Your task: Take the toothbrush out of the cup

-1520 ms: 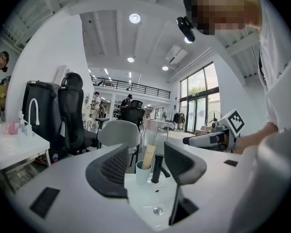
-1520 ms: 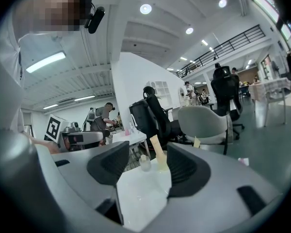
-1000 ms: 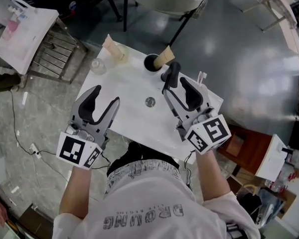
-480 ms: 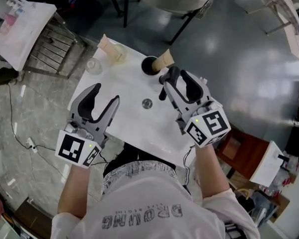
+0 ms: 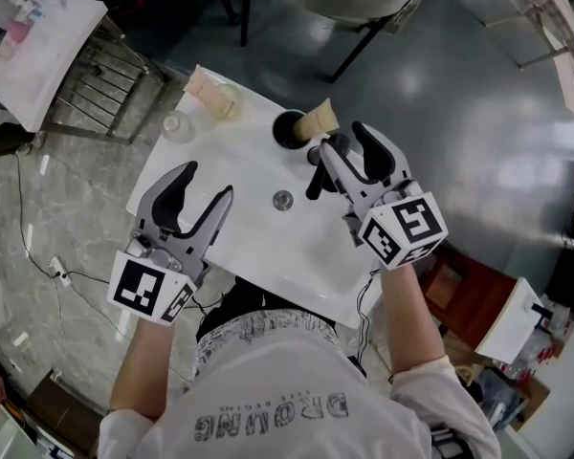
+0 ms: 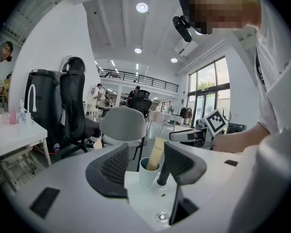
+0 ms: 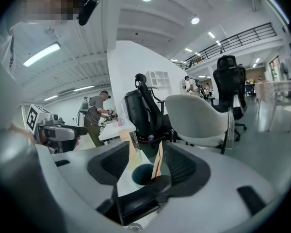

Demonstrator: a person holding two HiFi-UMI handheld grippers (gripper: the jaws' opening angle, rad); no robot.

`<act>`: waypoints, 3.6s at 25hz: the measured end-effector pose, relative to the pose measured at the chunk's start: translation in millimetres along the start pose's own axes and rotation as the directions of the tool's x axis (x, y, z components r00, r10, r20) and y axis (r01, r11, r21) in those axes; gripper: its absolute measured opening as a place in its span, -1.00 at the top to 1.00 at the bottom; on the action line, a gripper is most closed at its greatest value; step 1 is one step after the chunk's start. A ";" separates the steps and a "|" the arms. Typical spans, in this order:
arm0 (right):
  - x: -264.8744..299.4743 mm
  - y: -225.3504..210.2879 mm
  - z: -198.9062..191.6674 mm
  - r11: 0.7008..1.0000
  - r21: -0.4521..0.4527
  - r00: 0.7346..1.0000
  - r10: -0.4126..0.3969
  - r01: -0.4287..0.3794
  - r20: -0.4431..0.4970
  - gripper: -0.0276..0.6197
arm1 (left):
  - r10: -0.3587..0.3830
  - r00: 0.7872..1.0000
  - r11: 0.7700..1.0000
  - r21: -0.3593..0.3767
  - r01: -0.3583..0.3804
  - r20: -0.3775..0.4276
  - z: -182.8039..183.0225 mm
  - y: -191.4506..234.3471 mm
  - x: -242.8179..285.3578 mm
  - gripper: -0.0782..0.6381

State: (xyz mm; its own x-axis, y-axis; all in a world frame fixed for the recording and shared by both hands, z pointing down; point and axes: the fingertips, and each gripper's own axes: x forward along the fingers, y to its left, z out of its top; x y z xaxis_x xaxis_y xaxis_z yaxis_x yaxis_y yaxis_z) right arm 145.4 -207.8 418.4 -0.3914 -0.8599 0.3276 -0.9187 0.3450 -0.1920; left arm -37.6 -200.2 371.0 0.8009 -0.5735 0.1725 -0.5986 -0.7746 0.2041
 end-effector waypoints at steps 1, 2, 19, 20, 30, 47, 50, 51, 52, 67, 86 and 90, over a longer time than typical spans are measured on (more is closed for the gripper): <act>2.4 -2.1 -1.1 1.000 -0.001 1.000 0.002 -0.002 -0.008 0.18 | 0.002 1.000 1.000 -0.001 -0.002 -0.001 -0.8 1.1 1.0 0.10; 4.8 -4.2 -2.3 1.000 -0.003 1.000 0.003 -0.003 -0.016 0.18 | 0.005 1.000 1.000 -0.003 -0.005 -0.003 -1.8 2.1 1.9 0.10; 29.6 -20.9 -14.8 0.999 -0.032 0.992 0.009 -0.014 -0.130 0.22 | 0.023 1.000 0.999 -0.026 -0.023 -0.012 -14.0 6.5 9.1 0.10; 30.5 -20.8 -14.9 0.999 -0.033 0.991 0.010 -0.014 -0.131 0.23 | 0.023 1.000 0.999 -0.027 -0.023 -0.012 -14.2 6.5 9.3 0.10; 34.6 -18.8 -16.7 0.998 -0.053 0.989 0.011 -0.019 -0.146 0.36 | 0.024 1.000 0.999 -0.034 -0.024 -0.018 -16.8 7.9 6.6 0.10; 36.8 -21.5 -17.7 0.997 -0.073 0.986 0.002 -0.014 -0.167 0.58 | 0.021 1.000 0.999 -0.045 -0.021 -0.012 -18.6 8.9 4.4 0.10; 37.0 -22.0 -17.4 0.997 -0.073 0.986 0.000 -0.012 -0.170 0.62 | 0.021 1.000 0.999 -0.046 -0.021 -0.014 -18.5 9.3 4.5 0.10; 37.1 -22.1 -17.4 0.997 -0.073 0.985 -0.001 -0.012 -0.170 0.63 | 0.021 1.000 0.999 -0.046 -0.021 -0.014 -18.5 9.4 4.6 0.10; 37.0 -22.2 -17.4 0.997 -0.073 0.985 -0.001 -0.011 -0.170 0.64 | 0.021 1.000 0.999 -0.047 -0.021 -0.014 -18.4 9.5 4.8 0.10; 36.6 -21.6 -17.7 0.996 -0.086 0.986 -0.014 -0.001 -0.169 0.79 | 0.022 1.000 0.999 -0.044 -0.022 -0.010 -17.1 9.2 2.2 0.10; 31.8 -17.5 -6.3 0.996 -0.093 0.990 -0.021 0.009 -0.138 0.88 | 0.033 0.999 0.999 -0.035 -0.033 -0.006 -13.3 9.2 -8.8 0.10; 28.3 -16.9 -1.3 0.996 -0.093 0.992 -0.026 0.014 -0.127 0.88 | 0.031 1.000 0.999 -0.031 -0.031 0.001 -10.2 7.2 -11.3 0.10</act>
State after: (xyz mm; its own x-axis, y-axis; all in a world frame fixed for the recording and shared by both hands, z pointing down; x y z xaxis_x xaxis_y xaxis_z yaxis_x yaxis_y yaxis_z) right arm 149.7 -237.5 432.1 -0.3706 -0.8140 0.4473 -0.9252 0.3661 -0.1004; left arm -51.1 -196.6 380.3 0.7821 -0.5972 0.1782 -0.6232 -0.7480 0.2283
